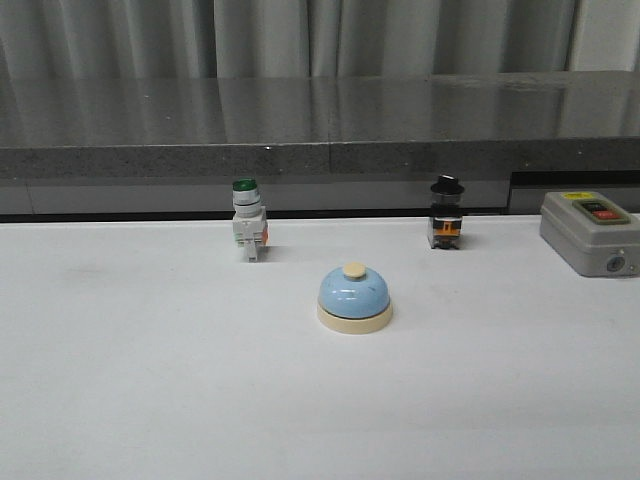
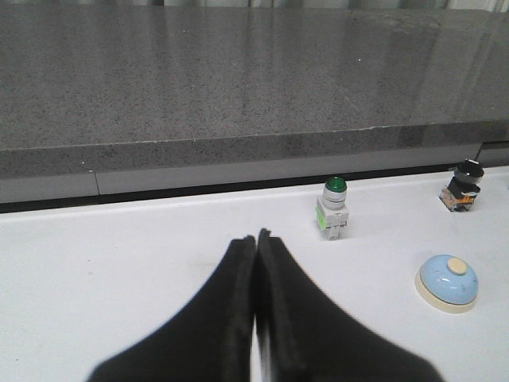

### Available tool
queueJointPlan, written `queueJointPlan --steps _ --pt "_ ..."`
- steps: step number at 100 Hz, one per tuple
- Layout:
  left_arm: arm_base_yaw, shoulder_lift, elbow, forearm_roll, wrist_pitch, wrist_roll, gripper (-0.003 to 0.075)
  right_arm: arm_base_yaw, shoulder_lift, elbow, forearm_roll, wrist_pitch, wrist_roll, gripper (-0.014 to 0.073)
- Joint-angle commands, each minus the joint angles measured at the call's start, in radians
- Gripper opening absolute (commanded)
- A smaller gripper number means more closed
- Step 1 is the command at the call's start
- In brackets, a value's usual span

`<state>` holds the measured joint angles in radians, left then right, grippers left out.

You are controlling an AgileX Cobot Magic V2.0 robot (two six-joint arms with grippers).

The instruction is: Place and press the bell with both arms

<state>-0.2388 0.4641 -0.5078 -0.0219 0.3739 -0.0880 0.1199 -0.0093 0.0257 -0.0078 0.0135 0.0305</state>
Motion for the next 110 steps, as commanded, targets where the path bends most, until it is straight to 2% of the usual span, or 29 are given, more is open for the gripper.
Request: queueJointPlan --steps 1,15,46,78,110 --pt "0.003 0.004 -0.027 0.015 -0.107 -0.008 -0.0020 -0.006 -0.019 -0.014 -0.003 -0.082 -0.001 -0.0069" --pt "0.003 0.004 -0.011 0.047 -0.150 -0.008 -0.0020 -0.006 -0.019 -0.014 -0.003 -0.082 -0.001 -0.0069" --pt "0.049 -0.083 0.171 0.075 -0.422 -0.008 -0.0020 -0.006 -0.019 -0.014 -0.003 -0.082 -0.001 -0.0069" --pt "0.141 -0.274 0.365 0.075 -0.428 -0.008 -0.0020 -0.006 -0.019 -0.014 -0.003 -0.082 -0.001 -0.0069" --pt "0.149 -0.456 0.513 0.075 -0.428 -0.008 -0.0020 -0.006 -0.019 -0.014 -0.003 -0.082 -0.001 -0.0069"
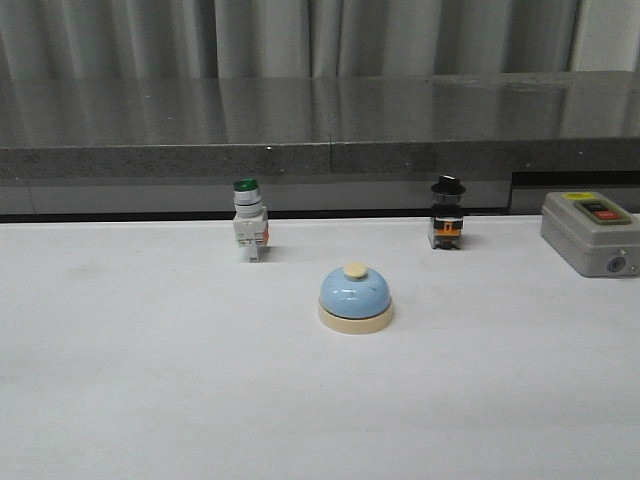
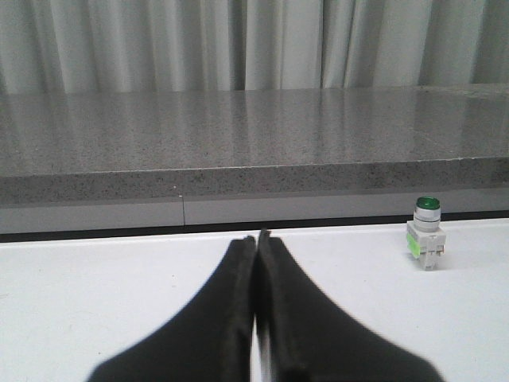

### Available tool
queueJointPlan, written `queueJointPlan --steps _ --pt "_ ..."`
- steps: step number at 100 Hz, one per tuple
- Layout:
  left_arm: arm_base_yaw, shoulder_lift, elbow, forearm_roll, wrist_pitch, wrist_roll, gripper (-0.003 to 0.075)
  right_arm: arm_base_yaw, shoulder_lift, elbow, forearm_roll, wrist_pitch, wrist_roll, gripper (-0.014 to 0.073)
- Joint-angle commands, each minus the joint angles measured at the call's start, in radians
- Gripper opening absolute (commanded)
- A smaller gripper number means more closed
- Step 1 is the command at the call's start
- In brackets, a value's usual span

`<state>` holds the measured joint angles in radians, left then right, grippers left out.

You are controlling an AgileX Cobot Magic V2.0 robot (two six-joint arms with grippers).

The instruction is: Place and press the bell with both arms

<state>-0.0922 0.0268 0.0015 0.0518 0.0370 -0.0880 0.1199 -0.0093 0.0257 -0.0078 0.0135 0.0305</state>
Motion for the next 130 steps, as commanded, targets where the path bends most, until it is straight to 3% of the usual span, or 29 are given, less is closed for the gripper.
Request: queueJointPlan --steps 1,130 --pt "0.003 -0.025 0.009 0.002 -0.091 -0.008 -0.0020 -0.006 -0.019 -0.014 -0.003 -0.082 -0.001 -0.0069" --pt "0.001 -0.061 0.042 0.002 -0.093 -0.008 -0.0020 -0.006 -0.019 -0.014 -0.004 -0.098 -0.001 -0.0069"
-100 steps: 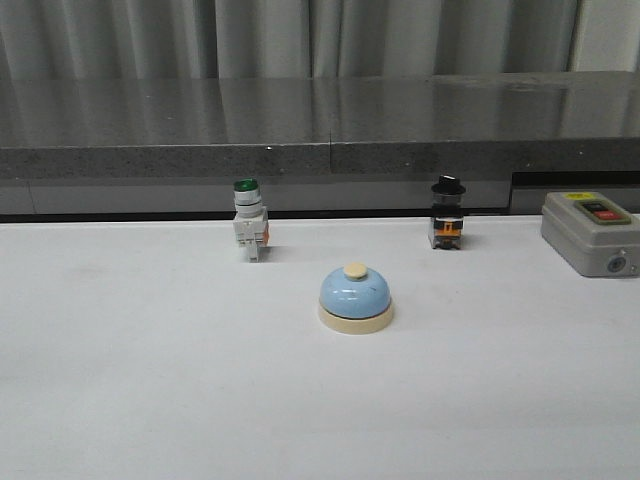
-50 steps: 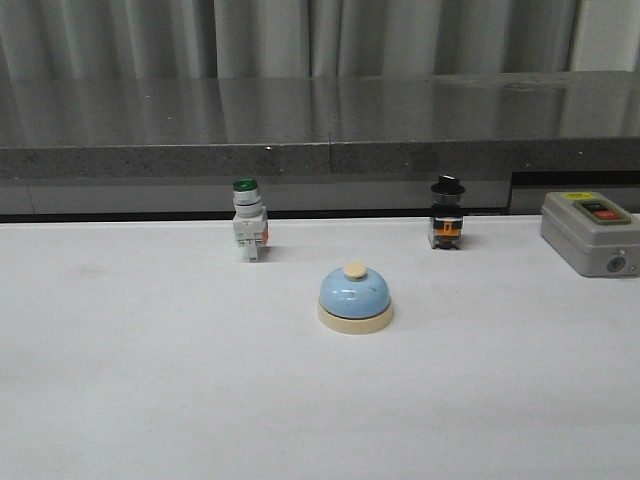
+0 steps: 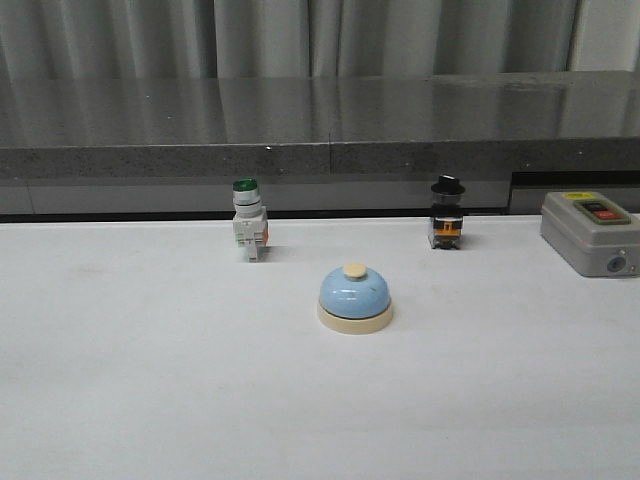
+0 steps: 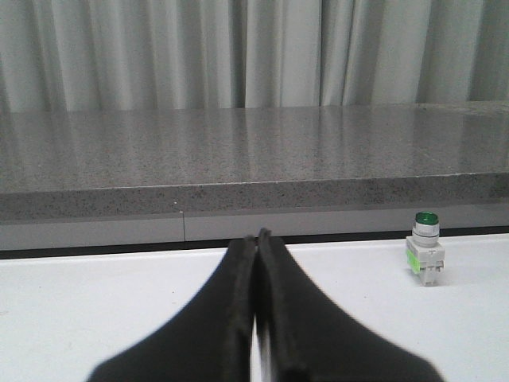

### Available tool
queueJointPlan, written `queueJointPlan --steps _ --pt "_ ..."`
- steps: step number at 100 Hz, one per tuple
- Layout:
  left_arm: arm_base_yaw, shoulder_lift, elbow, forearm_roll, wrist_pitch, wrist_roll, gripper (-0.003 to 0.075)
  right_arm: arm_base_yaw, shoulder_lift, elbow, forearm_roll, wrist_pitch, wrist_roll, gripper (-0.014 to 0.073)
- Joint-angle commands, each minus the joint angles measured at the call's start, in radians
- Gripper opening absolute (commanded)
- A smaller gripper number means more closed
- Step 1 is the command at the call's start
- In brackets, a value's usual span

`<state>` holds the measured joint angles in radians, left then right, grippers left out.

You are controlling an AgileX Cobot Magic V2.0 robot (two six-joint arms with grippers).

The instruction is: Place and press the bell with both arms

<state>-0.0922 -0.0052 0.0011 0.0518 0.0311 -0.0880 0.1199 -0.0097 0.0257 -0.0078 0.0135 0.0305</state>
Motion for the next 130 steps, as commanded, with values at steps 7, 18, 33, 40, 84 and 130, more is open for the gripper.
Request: queueJointPlan --steps 7,18,33,40,84,130 --pt "0.001 -0.029 0.042 0.002 -0.087 -0.008 -0.0020 -0.006 -0.019 -0.014 -0.004 -0.111 -0.001 -0.0069" --pt "0.001 -0.029 0.042 0.002 -0.087 -0.008 -0.0020 -0.006 -0.019 -0.014 -0.004 -0.124 -0.001 -0.0069" --pt "0.001 -0.029 0.042 0.002 -0.087 -0.008 -0.0020 -0.006 -0.019 -0.014 -0.004 -0.221 -0.001 -0.0069" --pt "0.001 -0.029 0.042 0.002 -0.087 -0.008 -0.0020 -0.006 -0.018 -0.022 -0.003 -0.240 -0.001 -0.0069" --pt "0.001 -0.029 0.042 0.002 -0.087 -0.008 -0.0020 -0.006 0.268 -0.471 0.018 0.318 0.000 -0.0069" --pt "0.001 -0.029 0.042 0.002 -0.087 -0.008 -0.0020 -0.006 0.709 -0.903 0.035 0.720 0.000 -0.0069"
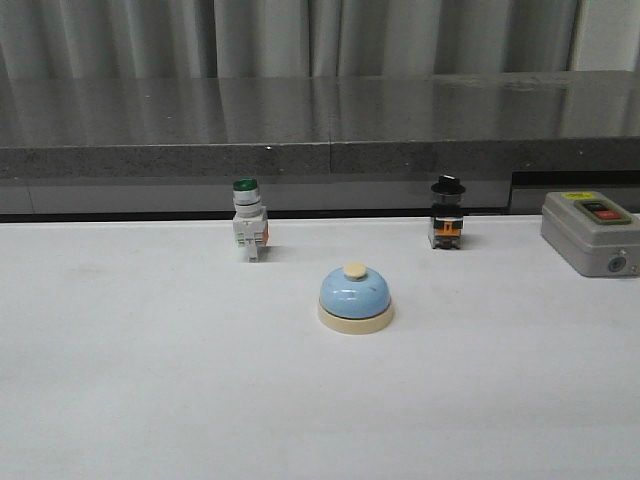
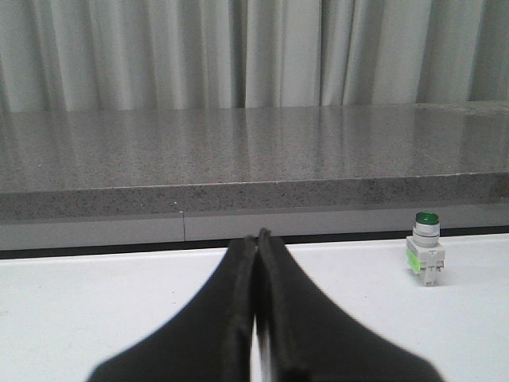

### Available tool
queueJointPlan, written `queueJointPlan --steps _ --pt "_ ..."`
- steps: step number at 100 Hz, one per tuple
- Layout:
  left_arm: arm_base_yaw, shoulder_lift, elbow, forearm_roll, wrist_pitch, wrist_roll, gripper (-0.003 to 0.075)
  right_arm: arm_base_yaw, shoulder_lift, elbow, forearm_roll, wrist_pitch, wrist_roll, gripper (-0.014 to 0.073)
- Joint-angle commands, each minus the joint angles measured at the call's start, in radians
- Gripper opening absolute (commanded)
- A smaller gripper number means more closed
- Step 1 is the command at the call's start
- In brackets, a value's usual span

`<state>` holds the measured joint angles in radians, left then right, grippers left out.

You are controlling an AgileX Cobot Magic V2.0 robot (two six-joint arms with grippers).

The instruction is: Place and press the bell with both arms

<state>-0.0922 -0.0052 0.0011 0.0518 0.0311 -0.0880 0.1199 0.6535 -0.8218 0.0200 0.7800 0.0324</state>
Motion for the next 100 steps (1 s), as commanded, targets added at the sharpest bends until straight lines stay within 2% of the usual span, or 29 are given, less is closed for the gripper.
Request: queueJointPlan --steps 1,19,48,100 --pt "0.001 -0.029 0.042 0.002 -0.087 -0.008 -0.0020 -0.006 0.052 -0.057 0.007 -0.047 -0.002 -0.0069" --pt "0.001 -0.029 0.042 0.002 -0.087 -0.008 -0.0020 -0.006 0.108 -0.058 0.017 -0.051 -0.002 -0.0069" --pt "0.001 -0.029 0.042 0.002 -0.087 -0.008 -0.0020 0.023 0.260 -0.097 0.129 -0.028 -0.017 -0.0069" --pt "0.001 -0.029 0.042 0.002 -0.087 -0.008 -0.0020 0.278 0.769 -0.323 0.142 -0.058 -0.032 -0.0069"
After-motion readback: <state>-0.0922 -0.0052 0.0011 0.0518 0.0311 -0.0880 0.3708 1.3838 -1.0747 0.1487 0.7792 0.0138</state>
